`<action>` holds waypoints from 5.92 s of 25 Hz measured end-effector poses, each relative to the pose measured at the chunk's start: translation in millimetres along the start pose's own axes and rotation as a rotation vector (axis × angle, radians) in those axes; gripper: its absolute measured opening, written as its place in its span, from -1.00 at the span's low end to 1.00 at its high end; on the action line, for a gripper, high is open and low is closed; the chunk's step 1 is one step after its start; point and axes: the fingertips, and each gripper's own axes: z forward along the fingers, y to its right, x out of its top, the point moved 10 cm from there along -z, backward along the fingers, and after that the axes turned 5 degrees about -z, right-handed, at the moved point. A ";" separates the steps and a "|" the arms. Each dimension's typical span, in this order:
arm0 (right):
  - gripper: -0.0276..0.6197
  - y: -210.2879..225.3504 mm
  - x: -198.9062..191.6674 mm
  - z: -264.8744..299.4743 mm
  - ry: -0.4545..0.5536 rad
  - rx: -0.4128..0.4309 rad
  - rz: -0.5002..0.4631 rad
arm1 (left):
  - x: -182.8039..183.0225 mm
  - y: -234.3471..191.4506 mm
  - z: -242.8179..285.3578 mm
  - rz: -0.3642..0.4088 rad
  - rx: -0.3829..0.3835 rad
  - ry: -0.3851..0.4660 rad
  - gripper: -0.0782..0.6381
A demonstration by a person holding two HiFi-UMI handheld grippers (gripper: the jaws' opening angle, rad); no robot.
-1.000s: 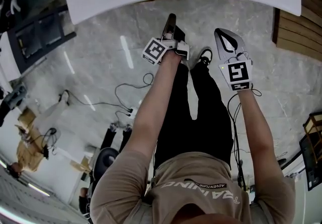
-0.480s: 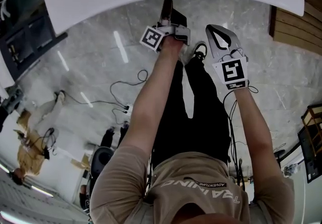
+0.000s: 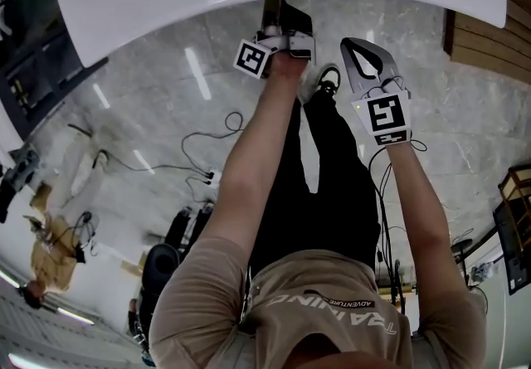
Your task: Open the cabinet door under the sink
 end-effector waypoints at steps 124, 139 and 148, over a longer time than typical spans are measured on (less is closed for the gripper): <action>-0.91 -292.1 4.0 8.7 -0.099 -0.064 0.108 | 241.0 60.1 -236.6 0.183 0.187 -0.597 -0.50; -0.91 -292.7 3.7 -40.9 -0.109 -0.051 0.098 | 192.2 90.6 -309.7 0.535 0.295 -0.777 -0.74; -0.91 -291.6 20.2 -91.3 -0.068 -0.047 0.075 | 121.0 168.0 -311.5 0.770 0.168 -0.899 -0.74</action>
